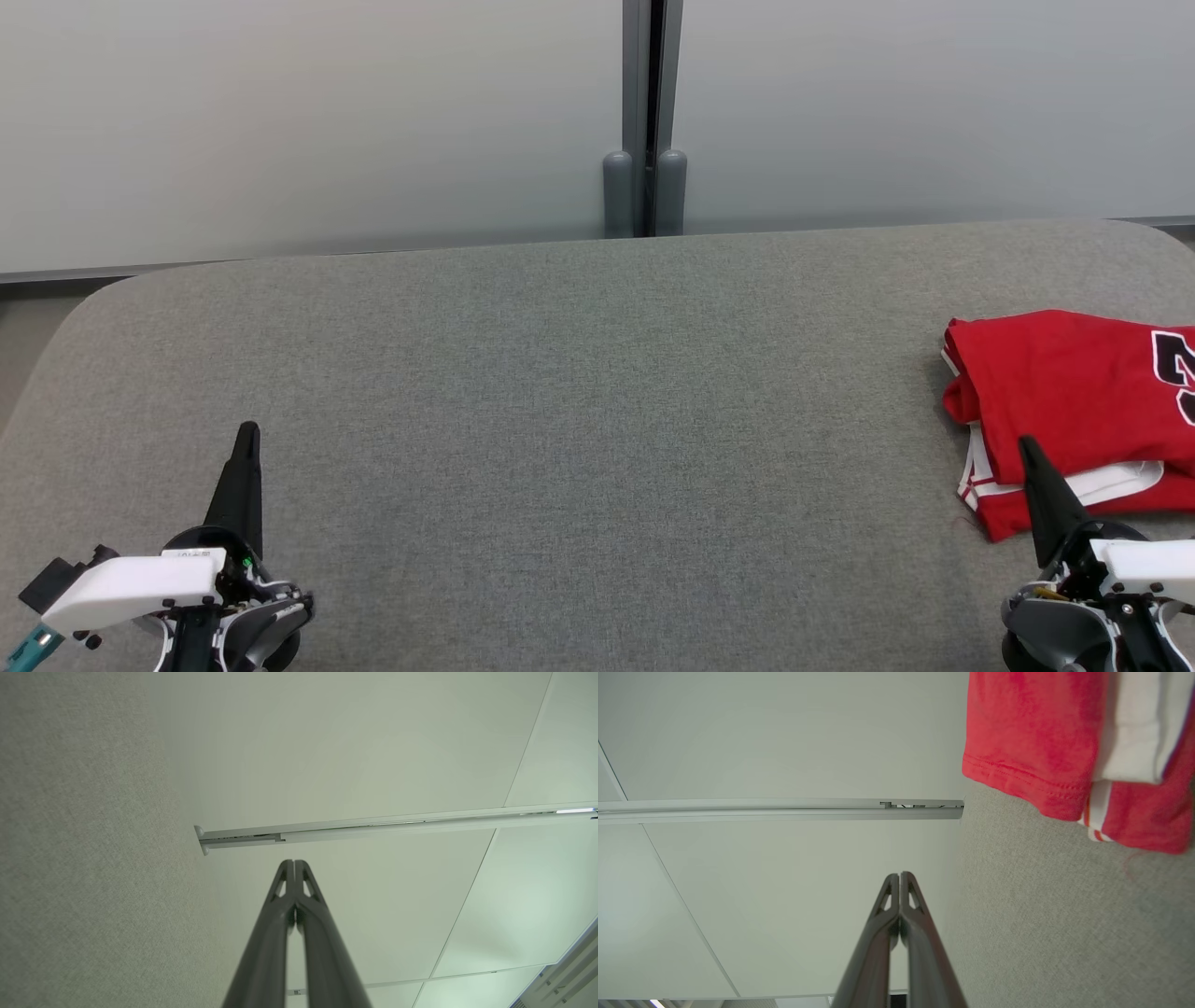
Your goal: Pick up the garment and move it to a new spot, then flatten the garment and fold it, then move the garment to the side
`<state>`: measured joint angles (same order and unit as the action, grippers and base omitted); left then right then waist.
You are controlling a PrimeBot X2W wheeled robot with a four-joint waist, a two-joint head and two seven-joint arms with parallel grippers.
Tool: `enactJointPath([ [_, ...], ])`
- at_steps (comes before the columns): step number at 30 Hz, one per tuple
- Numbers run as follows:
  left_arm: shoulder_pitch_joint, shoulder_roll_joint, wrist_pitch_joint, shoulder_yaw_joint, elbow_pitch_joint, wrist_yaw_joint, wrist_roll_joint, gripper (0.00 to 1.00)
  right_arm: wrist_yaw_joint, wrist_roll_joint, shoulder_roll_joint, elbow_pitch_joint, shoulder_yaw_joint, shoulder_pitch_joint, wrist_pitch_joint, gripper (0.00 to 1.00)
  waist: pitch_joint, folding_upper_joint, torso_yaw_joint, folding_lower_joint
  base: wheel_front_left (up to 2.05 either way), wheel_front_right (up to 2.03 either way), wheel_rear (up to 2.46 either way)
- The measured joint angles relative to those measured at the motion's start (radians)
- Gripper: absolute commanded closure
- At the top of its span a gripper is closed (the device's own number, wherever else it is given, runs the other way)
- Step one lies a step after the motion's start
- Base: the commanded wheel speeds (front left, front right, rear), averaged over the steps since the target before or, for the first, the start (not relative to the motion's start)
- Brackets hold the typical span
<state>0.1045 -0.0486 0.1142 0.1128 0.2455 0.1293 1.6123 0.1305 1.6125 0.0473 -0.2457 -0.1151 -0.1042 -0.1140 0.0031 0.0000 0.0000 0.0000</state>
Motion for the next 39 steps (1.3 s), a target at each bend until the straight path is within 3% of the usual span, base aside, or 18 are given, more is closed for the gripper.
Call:
enactJointPath([
  [39,0.000,0.000,0.000,0.000,0.000,0.000,0.000,1.00,0.000,0.000,0.000,0.000,0.000,0.000,0.000,1.00,0.000,0.0000,0.000,0.0000,0.00,0.00,0.00],
])
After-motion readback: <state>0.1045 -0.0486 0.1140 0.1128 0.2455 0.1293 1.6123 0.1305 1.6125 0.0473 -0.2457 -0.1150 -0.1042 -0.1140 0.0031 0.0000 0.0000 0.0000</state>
